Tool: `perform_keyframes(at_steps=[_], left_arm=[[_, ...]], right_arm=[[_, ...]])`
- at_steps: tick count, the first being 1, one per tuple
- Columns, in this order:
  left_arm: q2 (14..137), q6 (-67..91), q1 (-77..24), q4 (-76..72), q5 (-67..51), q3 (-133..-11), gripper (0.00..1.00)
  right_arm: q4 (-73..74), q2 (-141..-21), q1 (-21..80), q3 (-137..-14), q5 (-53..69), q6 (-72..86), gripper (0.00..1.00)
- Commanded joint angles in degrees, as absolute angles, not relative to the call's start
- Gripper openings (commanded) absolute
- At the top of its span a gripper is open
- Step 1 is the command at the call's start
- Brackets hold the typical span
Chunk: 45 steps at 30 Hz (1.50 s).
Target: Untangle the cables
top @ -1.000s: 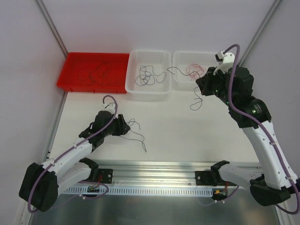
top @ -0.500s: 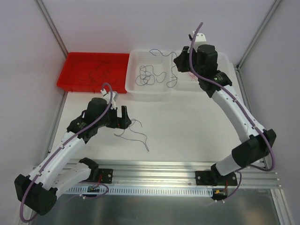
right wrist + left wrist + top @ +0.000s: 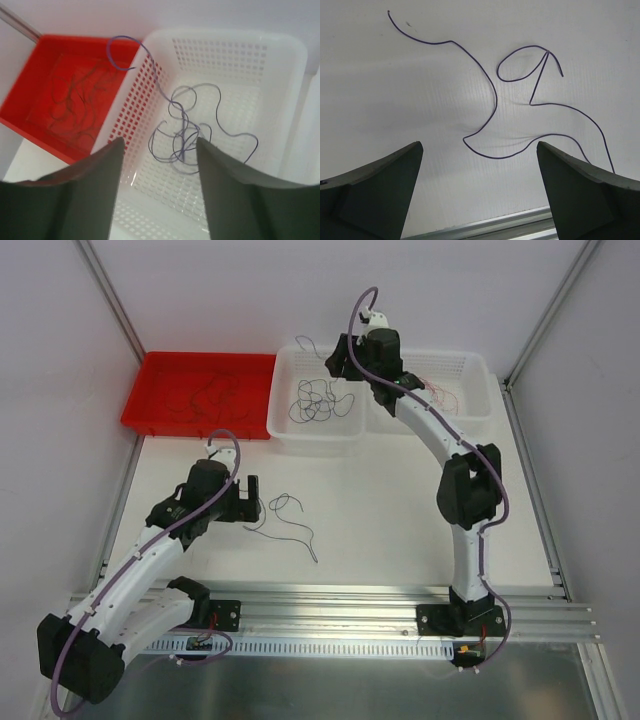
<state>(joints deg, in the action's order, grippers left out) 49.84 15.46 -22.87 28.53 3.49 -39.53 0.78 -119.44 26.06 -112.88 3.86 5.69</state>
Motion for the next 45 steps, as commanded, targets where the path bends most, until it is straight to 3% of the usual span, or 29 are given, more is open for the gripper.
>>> perform_keyframes(at_steps=[1, 3, 6, 9, 14, 20, 29, 37, 45], left_arm=[[49.48, 14.33, -22.33, 27.07, 5.63, -39.46, 0.99], [49.57, 13.62, -22.24, 26.9, 4.14, -39.64, 0.99], [49.83, 13.27, -22.15, 26.54, 3.25, -39.38, 0.99], [51.23, 12.66, -22.15, 25.41, 1.41, -39.11, 0.99], [54.49, 12.3, -22.15, 25.49, -1.04, -39.64, 0.99], [59.06, 14.49, -22.15, 25.58, -2.55, -40.25, 0.99], [61.17, 39.07, -22.59, 26.63, -3.16, -39.9, 0.99], [58.09, 59.4, -34.08, 32.68, 11.41, -36.74, 0.99], [67.05, 71.27, -40.6, 34.63, 19.59, -42.62, 0.99]], right_arm=[[-0.27, -120.85, 25.93, -115.41, 4.92, 7.56, 0.67], [-0.44, -118.84, 25.93, -113.04, 5.53, 7.3, 0.83], [0.0, -112.52, 25.93, -106.63, 6.76, 5.11, 0.92], [2.45, -103.06, 26.01, -97.23, 6.59, 2.3, 0.95], [6.58, -86.86, 26.1, -79.32, 5.81, -2.1, 0.97], [19.24, -65.86, 26.45, -67.17, 1.85, -1.15, 1.0], [31.19, -39.59, 27.07, -51.25, 0.35, 1.93, 0.97], [34.1, -28.83, 27.16, -44.3, 0.44, 2.29, 0.97], [32.7, -23.82, 27.16, -37.89, 2.02, 2.2, 0.97]])
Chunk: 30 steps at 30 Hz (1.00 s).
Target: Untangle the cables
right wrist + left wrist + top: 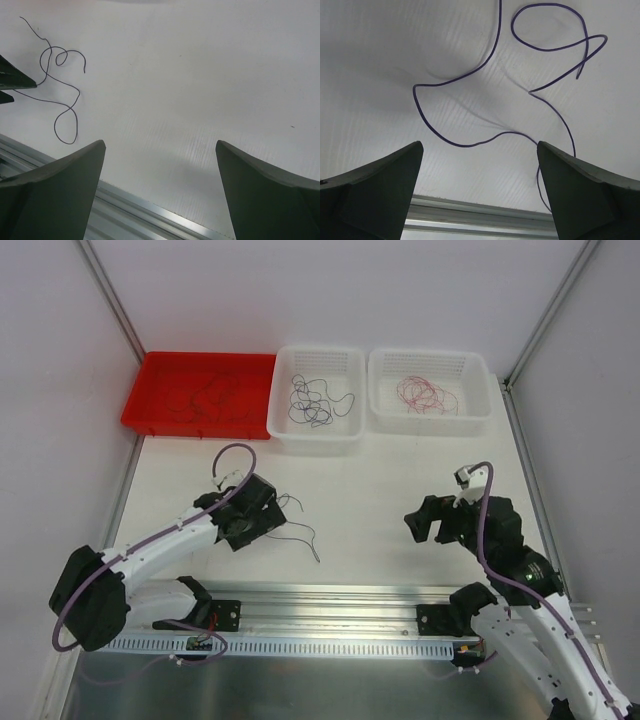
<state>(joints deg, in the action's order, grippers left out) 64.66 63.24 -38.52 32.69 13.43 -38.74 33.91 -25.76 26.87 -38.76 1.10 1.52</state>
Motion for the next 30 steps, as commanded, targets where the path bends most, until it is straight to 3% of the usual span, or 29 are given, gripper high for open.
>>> perform_keyframes(at_steps=[1, 12, 18, 25, 26, 30], left_arm=[[68.63, 71.8, -40.87, 34.63, 20.73, -43.06, 0.99], [83.49, 80.24, -42.54, 34.72, 27.86, -50.89, 0.98], [89.64, 83.14, -42.63, 34.72, 29.53, -52.73, 0.88], [92.55, 84.02, -42.54, 34.89, 29.27, -52.82, 0.37], [92.46, 83.68, -42.54, 34.89, 29.44, -52.74, 0.23], [90.27, 80.78, -42.63, 35.59, 30.41, -52.82, 0.03]], right_arm=[[32.7, -23.38, 27.07, -37.62, 2.11, 2.2, 0.97], [31.91, -19.78, 27.16, -34.81, 1.49, 1.05, 0.97], [31.9, -18.11, 27.07, -34.28, 1.76, 1.14, 0.97], [31.82, -16.61, 27.07, -33.49, 1.41, 1.41, 0.97], [31.64, -16.18, 27.07, -33.4, 1.41, 1.41, 0.97], [31.64, -16.08, 27.16, -33.4, 1.32, 1.32, 0.97]])
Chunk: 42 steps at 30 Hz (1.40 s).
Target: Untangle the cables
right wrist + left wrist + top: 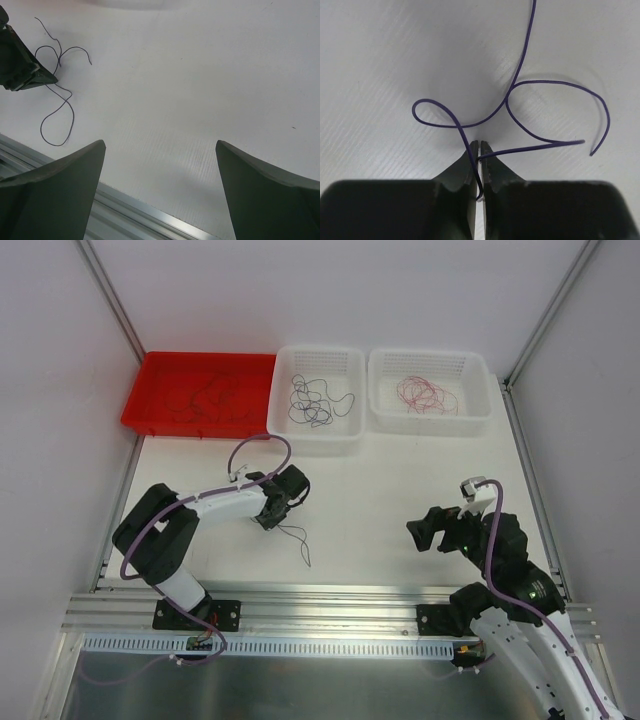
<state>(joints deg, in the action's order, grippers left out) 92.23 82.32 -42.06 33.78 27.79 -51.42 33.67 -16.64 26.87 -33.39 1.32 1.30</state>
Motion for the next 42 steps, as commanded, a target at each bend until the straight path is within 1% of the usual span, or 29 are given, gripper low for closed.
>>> perform_keyframes(at_steps=[1, 7, 8, 11, 13, 17, 18, 20, 21, 22, 23, 24, 25, 26, 28, 29, 30, 32, 34, 35, 38, 42], left_arm=[[89.74, 79.55, -42.63, 35.68, 30.67, -53.17, 0.0], [83.85, 65.41, -42.8, 37.35, 33.84, -59.05, 0.0], [83.06, 60.52, -42.89, 37.53, 33.92, -60.37, 0.0], [80.34, 52.16, -42.89, 38.23, 33.93, -66.52, 0.0], [79.37, 47.75, -42.8, 38.41, 33.58, -72.66, 0.0], [80.68, 35.72, -42.8, 39.02, 33.49, -85.23, 0.0], [82.08, 34.03, -42.8, 38.94, 33.75, -90.74, 0.0], [84.19, 28.6, -42.71, 38.94, 34.53, -96.74, 0.0], [86.98, 26.65, -42.54, 38.76, 34.89, -102.95, 0.0], [88.75, 24.63, -42.19, 38.76, 34.89, -106.31, 0.0], [90.68, 20.96, -41.67, 38.76, 34.28, -113.31, 0.0], [94.71, 19.53, -40.7, 38.67, 33.67, -116.68, 0.0], [96.66, 17.25, -39.82, 38.58, 32.71, -120.11, 0.0], [98.68, 16.44, -39.03, 38.5, 30.0, -126.93, 0.0], [104.92, 15.04, -36.32, 38.06, 26.83, -133.56, 0.0], [108.68, 14.25, -35.43, 37.88, 24.11, -139.16, 0.0], [110.46, 13.98, -34.46, 37.36, 22.6, -141.39, 0.0], [112.75, 11.97, -32.44, 32.98, 20.75, -143.69, 0.0], [114.43, 10.2, -31.47, 28.5, 18.9, -141.95, 0.0], [114.61, 8.98, -30.51, 23.52, 18.29, -139.16, 0.0], [115.31, 8.09, -28.75, 14.98, 15.56, -132.92, 0.0], [119.77, 8.7, -27.69, 8.37, 14.5, -128.33, 0.0]], right_arm=[[31.73, -16.17, 27.07, -33.4, 1.41, 1.41, 0.97], [31.99, -15.3, 27.07, -33.31, 0.7, 1.67, 0.97], [31.99, -15.03, 27.07, -33.22, 0.36, 1.67, 0.97], [32.08, -15.03, 27.07, -32.96, 0.44, 1.93, 0.97], [32.08, -15.2, 27.07, -33.05, 0.44, 1.93, 0.97], [32.43, -15.82, 27.07, -33.05, 0.44, 2.02, 0.97], [32.61, -15.91, 27.16, -33.05, -1.39, 2.11, 0.97], [33.04, -16.17, 27.07, -33.22, -1.76, 2.2, 0.97], [33.05, -16.26, 27.07, -33.22, -1.76, 2.28, 0.97], [33.13, -16.26, 27.07, -33.22, -1.84, 2.29, 0.97], [33.05, -16.26, 27.07, -33.22, -1.93, 2.2, 0.97], [32.96, -16.35, 27.07, -33.22, -2.02, 2.2, 0.97], [32.87, -16.43, 27.07, -33.05, -2.11, 2.28, 0.97], [33.05, -16.61, 27.16, -33.05, -2.11, 2.29, 0.97], [33.05, -17.05, 27.16, -33.22, -2.11, 2.2, 0.97], [33.22, -17.14, 27.16, -33.22, -2.11, 2.28, 0.97], [33.22, -17.23, 27.07, -33.22, -2.11, 2.2, 0.97], [33.57, -17.14, 27.16, -33.31, -2.28, 2.29, 0.97], [33.57, -17.49, 27.16, -33.22, -2.55, 2.29, 0.97], [33.57, -17.66, 27.16, -33.22, -2.55, 2.29, 0.97], [33.93, -18.63, 27.16, -33.4, -2.72, 2.29, 0.97], [34.01, -19.68, 27.25, -33.4, -2.81, 2.29, 0.97]])
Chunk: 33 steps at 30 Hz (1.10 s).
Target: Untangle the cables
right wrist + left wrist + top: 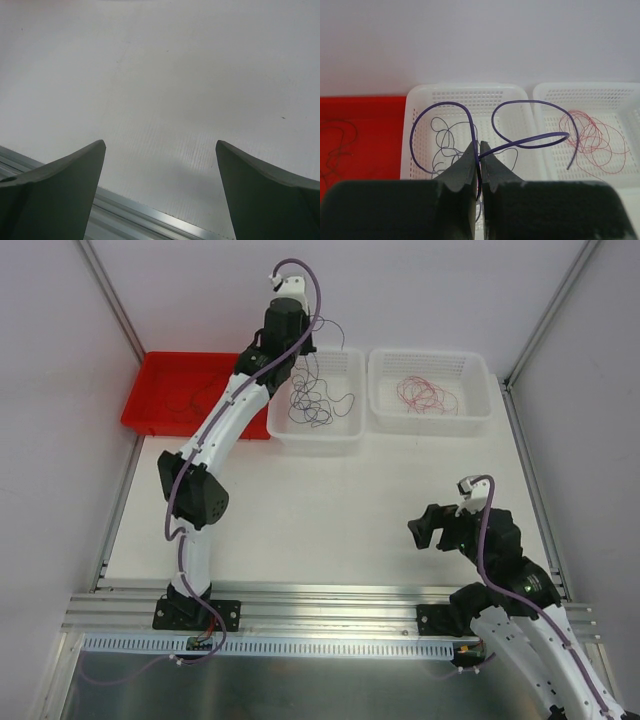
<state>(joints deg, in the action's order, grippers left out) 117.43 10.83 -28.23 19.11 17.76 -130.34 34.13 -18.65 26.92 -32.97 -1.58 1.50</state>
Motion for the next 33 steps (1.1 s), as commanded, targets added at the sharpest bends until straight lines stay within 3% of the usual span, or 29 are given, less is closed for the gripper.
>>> perform_keyframes(at_steps=[1, 5, 7, 8, 12, 13, 16, 19, 25, 33], left_arm=[[121.01, 8.79, -27.77, 7.83, 14.41, -128.06, 0.0], [127.77, 10.72, -27.07, 6.77, 15.28, -127.62, 0.01], [129.02, 11.07, -26.37, 6.77, 16.69, -127.09, 0.29], [129.46, 11.16, -26.02, 6.77, 17.66, -126.13, 0.37], [126.75, 11.95, -24.35, 6.77, 20.48, -121.57, 0.52], [125.69, 12.74, -24.08, 6.77, 20.48, -120.07, 0.65], [120.08, 12.31, -23.91, 6.86, 18.82, -114.36, 0.84], [112.26, 12.48, -23.99, 6.94, 15.14, -106.81, 0.96], [88.56, 12.4, -24.17, 8.61, 11.52, -84.25, 0.99], [59.71, 12.48, -24.17, 21.51, 14.58, -66.11, 0.99]], right_arm=[[34.01, -20.04, 27.25, -33.4, -2.9, 2.29, 0.97], [34.19, -21.35, 27.16, -33.66, -3.08, 2.29, 0.97], [34.36, -22.06, 27.16, -33.84, -3.16, 2.2, 0.97], [34.45, -22.06, 27.25, -34.01, -3.34, 2.28, 0.97], [34.54, -22.41, 27.25, -34.36, -3.34, 2.2, 0.97], [34.8, -22.59, 27.25, -34.54, -3.6, 2.2, 0.97], [36.03, -22.59, 27.25, -35.85, -3.87, 1.93, 0.97], [37.78, -22.15, 27.25, -37.87, -4.65, 1.67, 0.97], [44.72, -22.06, 27.25, -44.81, -12.03, 1.58, 0.97], [53.43, -22.06, 27.25, -56.33, -21.52, 0.26, 0.97]])
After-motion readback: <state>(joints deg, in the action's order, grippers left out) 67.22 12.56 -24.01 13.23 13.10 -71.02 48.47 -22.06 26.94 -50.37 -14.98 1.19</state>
